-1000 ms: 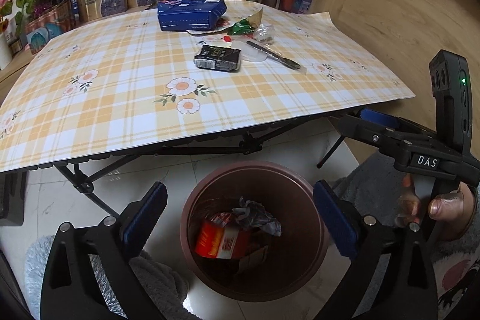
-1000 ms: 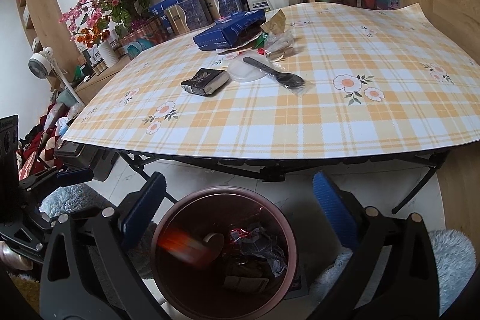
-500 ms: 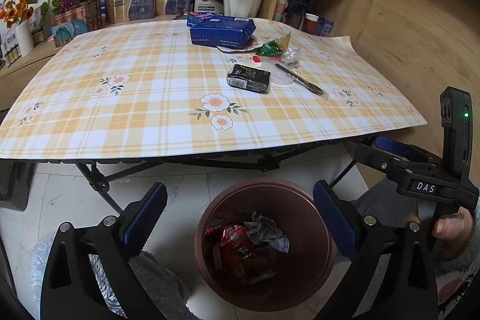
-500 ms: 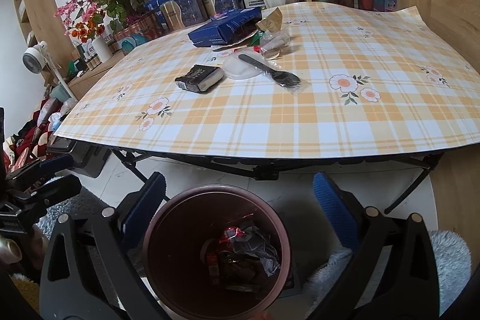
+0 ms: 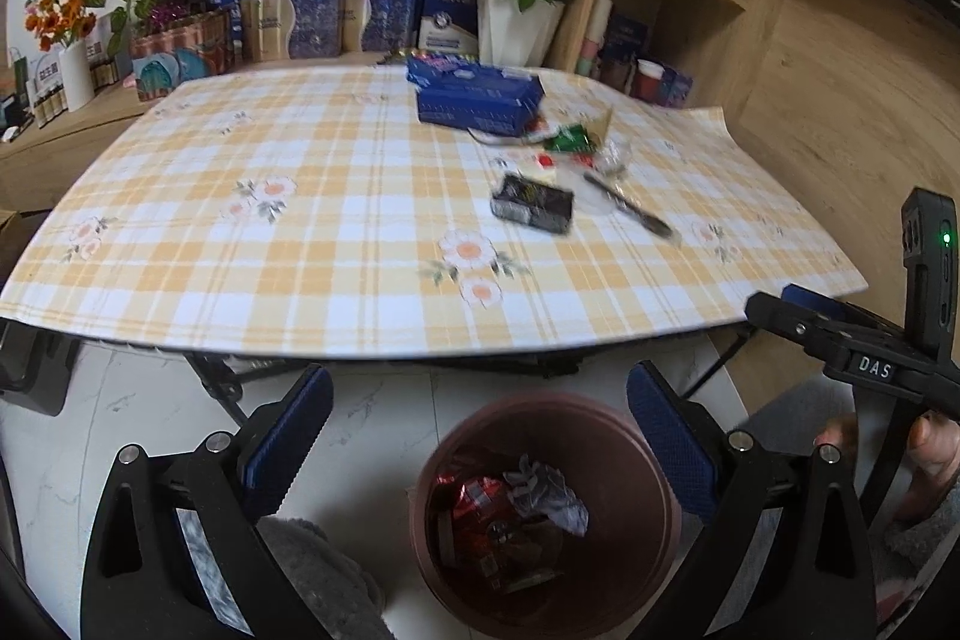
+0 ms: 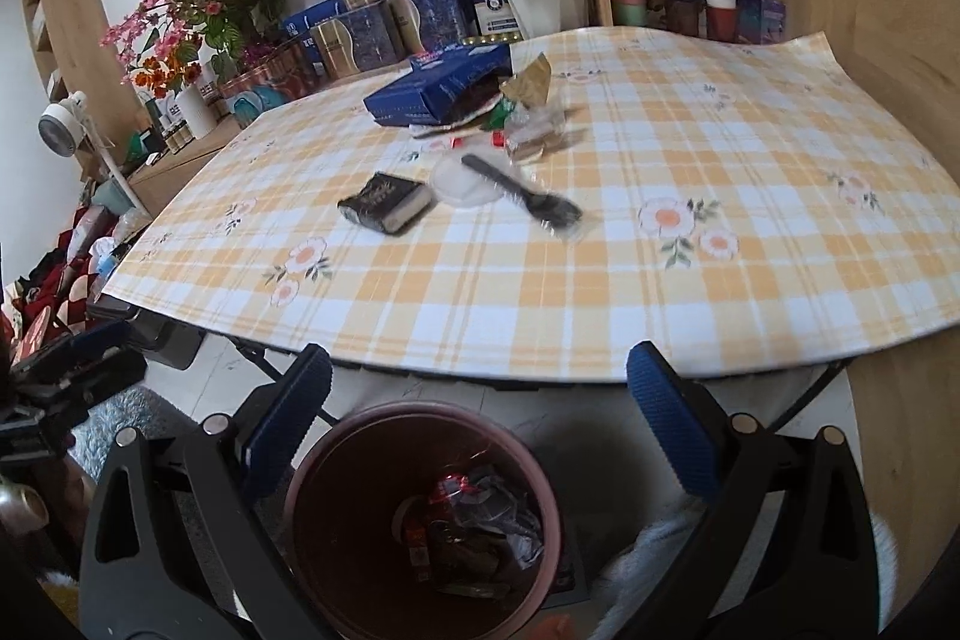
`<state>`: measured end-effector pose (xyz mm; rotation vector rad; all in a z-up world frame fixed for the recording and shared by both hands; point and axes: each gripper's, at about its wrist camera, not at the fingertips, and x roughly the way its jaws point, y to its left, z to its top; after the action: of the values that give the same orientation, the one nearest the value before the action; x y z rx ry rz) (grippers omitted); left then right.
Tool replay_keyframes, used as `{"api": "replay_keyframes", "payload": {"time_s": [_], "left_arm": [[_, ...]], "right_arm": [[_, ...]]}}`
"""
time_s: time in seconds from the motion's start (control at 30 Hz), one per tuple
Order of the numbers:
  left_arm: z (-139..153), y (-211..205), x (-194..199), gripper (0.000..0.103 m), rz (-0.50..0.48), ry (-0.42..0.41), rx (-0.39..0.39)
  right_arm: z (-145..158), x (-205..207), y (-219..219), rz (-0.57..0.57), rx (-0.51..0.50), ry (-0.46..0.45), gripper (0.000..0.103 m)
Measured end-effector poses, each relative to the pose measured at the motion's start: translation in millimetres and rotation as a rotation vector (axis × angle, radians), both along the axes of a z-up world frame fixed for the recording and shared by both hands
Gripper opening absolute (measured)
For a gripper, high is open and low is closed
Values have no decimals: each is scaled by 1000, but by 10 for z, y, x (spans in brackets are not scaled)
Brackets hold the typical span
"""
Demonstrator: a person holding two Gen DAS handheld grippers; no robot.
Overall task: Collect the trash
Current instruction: 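Move both tools back over the table toward the fork and tissue pack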
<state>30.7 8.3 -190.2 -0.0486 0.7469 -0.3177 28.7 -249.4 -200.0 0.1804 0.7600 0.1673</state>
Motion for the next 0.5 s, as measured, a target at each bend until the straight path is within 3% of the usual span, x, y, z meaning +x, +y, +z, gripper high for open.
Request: {"api": "replay_keyframes", "payload": {"time_s": [0.27,0.5], "left_arm": [[296,49,246,97,39,-85,-10],[501,28,525,97,75,-134,-14]], "right_arm": [[175,226,-142,30,-35,-36,97],[139,483,-176,74,-127,46,97]]}}
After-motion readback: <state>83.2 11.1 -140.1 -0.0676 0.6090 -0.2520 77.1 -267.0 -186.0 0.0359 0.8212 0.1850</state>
